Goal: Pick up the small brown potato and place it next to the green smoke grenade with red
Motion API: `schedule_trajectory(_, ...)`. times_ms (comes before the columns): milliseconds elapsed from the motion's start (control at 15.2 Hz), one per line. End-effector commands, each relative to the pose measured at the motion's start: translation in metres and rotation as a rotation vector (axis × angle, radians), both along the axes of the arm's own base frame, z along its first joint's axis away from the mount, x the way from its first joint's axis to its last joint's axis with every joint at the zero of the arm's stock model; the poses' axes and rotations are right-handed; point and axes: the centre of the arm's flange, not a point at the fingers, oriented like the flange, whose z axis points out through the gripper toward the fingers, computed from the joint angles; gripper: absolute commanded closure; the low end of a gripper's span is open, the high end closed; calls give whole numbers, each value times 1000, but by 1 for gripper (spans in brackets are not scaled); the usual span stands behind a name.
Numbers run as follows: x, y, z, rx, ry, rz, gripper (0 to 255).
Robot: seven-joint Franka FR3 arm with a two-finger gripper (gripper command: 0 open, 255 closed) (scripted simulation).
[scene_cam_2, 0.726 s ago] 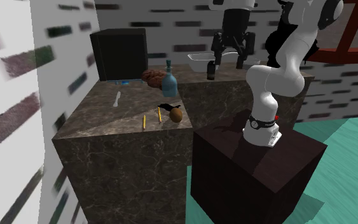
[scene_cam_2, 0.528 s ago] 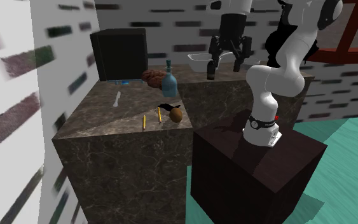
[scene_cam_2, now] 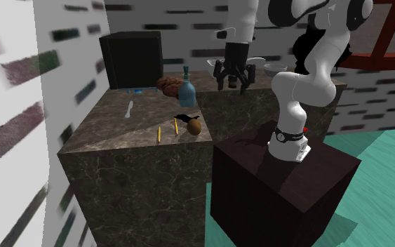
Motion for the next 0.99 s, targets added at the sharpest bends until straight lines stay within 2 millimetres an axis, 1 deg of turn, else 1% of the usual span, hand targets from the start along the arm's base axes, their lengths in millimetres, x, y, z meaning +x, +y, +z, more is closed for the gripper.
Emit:
schedule_trajectory(0, 3, -17, -19, -11, 0, 59, 0)
schedule_trajectory(462, 19, -81, -82, -47, 3, 248, 0)
schedule_trajectory(924, 47, -142, -143, -82, 5, 437, 0)
